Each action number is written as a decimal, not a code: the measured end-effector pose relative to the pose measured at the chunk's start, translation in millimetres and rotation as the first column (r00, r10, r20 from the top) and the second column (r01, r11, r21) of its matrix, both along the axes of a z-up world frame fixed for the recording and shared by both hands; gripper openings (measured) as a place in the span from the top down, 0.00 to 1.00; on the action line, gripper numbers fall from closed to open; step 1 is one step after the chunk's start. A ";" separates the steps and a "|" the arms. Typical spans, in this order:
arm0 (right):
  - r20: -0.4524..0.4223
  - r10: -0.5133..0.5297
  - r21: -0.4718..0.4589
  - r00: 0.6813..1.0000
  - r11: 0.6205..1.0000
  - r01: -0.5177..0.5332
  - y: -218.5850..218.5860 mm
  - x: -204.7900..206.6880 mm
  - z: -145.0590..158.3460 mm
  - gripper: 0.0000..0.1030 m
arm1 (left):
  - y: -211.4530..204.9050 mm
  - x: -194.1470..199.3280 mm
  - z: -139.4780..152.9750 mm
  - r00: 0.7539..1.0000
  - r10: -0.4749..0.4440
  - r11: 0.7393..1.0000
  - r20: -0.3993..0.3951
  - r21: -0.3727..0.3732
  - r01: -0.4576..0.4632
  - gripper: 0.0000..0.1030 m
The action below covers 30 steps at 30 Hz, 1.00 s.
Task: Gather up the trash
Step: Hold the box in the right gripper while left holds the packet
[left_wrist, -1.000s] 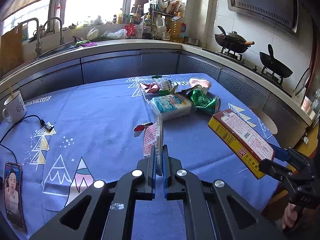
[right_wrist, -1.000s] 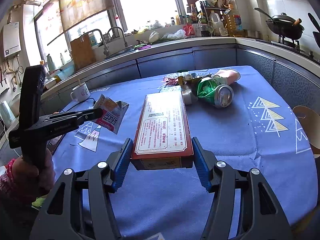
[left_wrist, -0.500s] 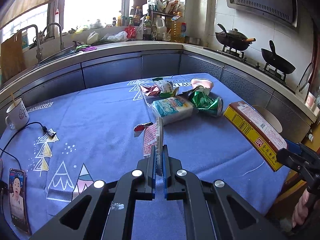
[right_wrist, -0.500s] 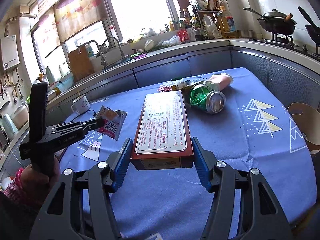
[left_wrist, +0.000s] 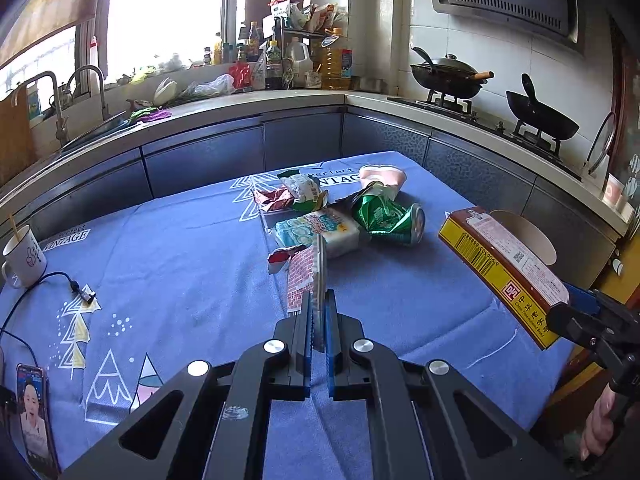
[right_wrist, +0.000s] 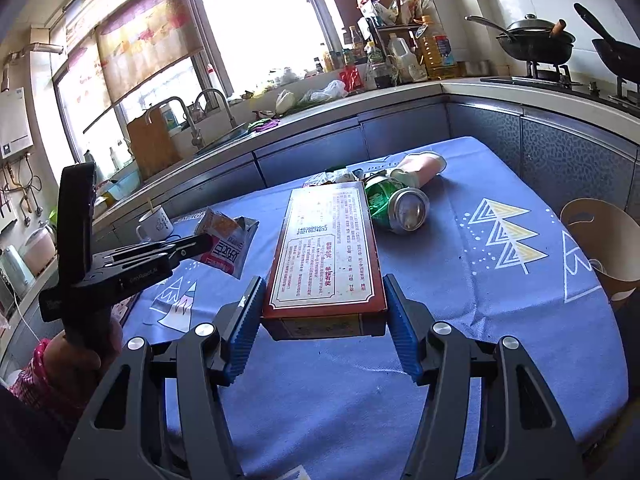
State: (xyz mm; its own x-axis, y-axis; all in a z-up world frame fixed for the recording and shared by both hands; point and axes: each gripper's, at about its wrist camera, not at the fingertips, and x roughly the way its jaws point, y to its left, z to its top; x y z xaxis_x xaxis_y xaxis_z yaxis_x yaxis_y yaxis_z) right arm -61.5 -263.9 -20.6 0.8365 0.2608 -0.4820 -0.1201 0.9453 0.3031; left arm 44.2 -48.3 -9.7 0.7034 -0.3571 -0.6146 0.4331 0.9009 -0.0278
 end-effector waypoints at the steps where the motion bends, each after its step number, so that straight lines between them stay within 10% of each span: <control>1: 0.001 -0.001 0.001 1.000 1.000 0.001 -0.9 0.5 0.3 0.44 | -1.1 0.1 0.0 1.000 -0.001 1.000 0.000 0.000 0.001 0.94; 30: -0.018 0.042 -0.010 0.999 0.999 -0.042 21.3 7.4 -2.0 0.44 | 10.6 3.7 -7.8 1.000 0.014 1.000 -0.021 -0.008 -0.014 0.94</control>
